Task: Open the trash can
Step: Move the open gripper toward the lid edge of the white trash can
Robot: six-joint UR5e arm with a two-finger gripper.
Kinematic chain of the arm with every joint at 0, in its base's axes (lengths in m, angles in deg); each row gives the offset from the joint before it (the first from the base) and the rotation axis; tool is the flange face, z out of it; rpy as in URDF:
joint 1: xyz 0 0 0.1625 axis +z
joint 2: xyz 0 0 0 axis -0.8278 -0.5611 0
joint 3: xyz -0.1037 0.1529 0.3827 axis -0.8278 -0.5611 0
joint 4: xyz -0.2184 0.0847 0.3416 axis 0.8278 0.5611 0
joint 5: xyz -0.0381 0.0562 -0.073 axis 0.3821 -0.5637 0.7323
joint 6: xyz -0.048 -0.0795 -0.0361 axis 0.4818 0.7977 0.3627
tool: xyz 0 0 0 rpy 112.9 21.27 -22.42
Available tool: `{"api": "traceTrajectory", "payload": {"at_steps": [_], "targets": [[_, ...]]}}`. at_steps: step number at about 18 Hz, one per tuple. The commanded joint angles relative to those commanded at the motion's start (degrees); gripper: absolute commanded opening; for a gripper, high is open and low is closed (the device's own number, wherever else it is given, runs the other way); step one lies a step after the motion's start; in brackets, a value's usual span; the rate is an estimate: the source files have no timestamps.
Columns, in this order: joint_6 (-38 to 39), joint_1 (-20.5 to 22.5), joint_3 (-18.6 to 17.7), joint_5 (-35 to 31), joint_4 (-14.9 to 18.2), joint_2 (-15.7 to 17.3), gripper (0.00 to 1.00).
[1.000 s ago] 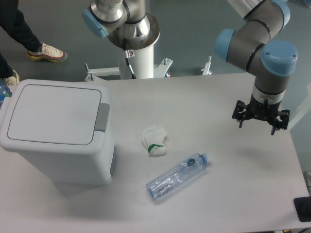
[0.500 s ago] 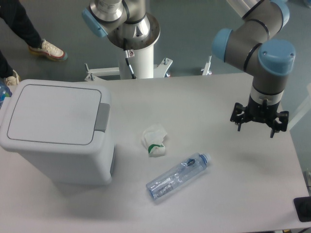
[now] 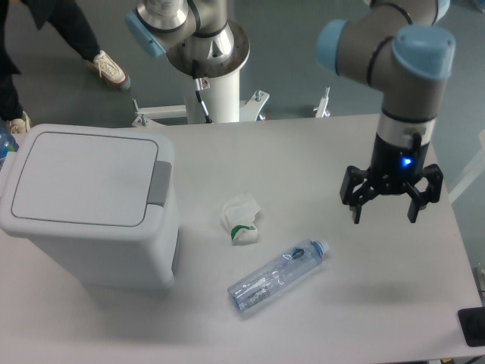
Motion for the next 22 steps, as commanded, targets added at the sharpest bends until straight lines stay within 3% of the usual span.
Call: {"api": "traceTrajectory", "payload": {"at_steps": [4,6,9,12,16,20,22], "targets": [[5.5,-2.2,0.1,7.8,0.0,3.2,1.0],[11.5,-3.5,-0.2,8.9,0.0,5.0,1.0],[16.1,-5.7,-0.4,9.5,0.2,5.2,1.0],[15.1,-7.7,-3.8,8.4,0.3,6.0,1.0],[14.5,-10.8,-12.4,3.3,1.2,10.3,1.0],[14.7,-13.6,-10.2,-0.1,13.3,11.3,1.0],[15.3,-13.8,-9.8,-0.1,14.9,11.4,1.0]]}}
